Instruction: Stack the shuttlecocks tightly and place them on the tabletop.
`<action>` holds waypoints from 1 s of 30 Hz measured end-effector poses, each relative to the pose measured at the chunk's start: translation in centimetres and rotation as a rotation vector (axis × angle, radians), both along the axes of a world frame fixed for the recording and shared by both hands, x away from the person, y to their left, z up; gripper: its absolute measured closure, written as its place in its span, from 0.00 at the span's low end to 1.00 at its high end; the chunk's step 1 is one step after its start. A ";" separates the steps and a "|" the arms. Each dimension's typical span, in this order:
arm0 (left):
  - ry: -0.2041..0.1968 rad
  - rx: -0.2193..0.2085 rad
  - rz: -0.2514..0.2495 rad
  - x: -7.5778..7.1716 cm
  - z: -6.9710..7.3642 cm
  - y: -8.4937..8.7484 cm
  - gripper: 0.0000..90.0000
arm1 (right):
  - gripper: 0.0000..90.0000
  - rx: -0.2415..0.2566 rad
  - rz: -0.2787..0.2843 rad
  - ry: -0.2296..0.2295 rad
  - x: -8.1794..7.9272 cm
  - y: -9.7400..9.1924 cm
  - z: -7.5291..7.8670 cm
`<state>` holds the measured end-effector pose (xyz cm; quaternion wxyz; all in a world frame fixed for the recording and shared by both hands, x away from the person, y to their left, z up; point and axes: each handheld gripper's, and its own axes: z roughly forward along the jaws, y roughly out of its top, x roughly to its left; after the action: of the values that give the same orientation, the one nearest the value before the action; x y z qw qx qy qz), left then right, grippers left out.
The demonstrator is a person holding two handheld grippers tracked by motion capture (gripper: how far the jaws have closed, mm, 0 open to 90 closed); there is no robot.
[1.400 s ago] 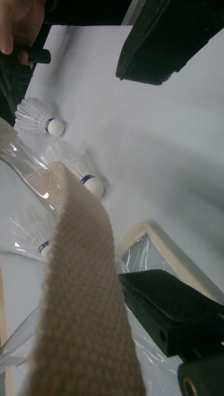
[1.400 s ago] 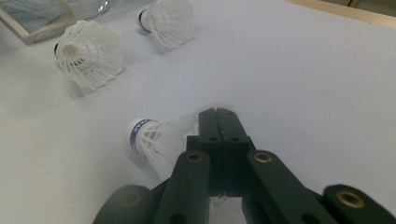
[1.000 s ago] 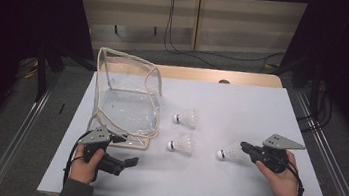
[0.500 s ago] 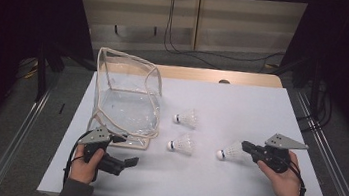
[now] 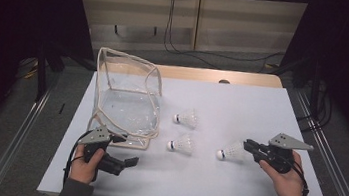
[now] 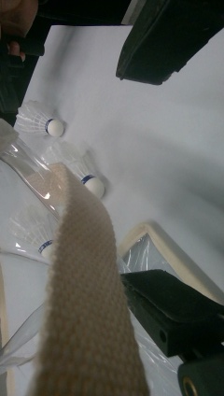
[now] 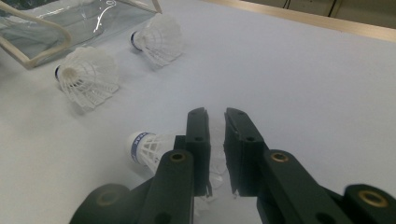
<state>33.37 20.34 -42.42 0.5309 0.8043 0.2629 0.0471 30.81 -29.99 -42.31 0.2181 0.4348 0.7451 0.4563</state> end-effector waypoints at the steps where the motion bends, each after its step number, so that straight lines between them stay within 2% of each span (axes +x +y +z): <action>1: 0.000 0.000 0.000 0.0 0.0 0.0 0.04 | 0.88 -0.001 -0.002 -0.002 0.0 0.0 0.1; 6: -0.001 0.001 0.000 0.0 0.0 0.0 0.04 | 0.85 0.006 -0.001 -0.007 -0.2 0.1 0.4; 9: -0.001 0.000 0.000 0.0 0.0 0.0 0.04 | 0.76 0.005 -0.003 -0.012 -0.3 0.3 0.6; 12: -0.001 0.001 -0.001 0.0 0.0 0.0 0.04 | 0.66 0.051 0.008 -0.008 -0.3 0.4 0.6; 16: -0.002 0.003 -0.002 0.0 0.0 0.0 0.04 | 0.53 0.068 0.019 -0.021 -0.2 0.6 0.5; 19: -0.003 0.002 -0.002 0.0 0.0 0.0 0.04 | 0.45 0.057 0.034 -0.012 -0.1 1.0 0.3; 20: -0.003 0.002 -0.002 0.0 0.0 0.0 0.04 | 0.39 0.055 0.033 -0.015 -0.1 1.0 0.2; 24: -0.003 0.002 -0.002 0.0 0.0 0.0 0.04 | 0.30 0.076 0.049 -0.002 0.1 1.2 -0.1; 26: -0.001 -0.001 0.000 0.0 0.0 0.0 0.04 | 0.26 0.080 0.056 0.022 0.2 1.4 -0.4; 30: -0.001 0.002 0.000 0.0 0.1 0.0 0.04 | 0.15 0.068 0.078 0.058 0.3 1.7 -1.0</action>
<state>33.37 20.36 -42.36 0.5301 0.8049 0.2624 0.0478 31.15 -28.27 -43.35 0.1635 0.4254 0.7516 0.4768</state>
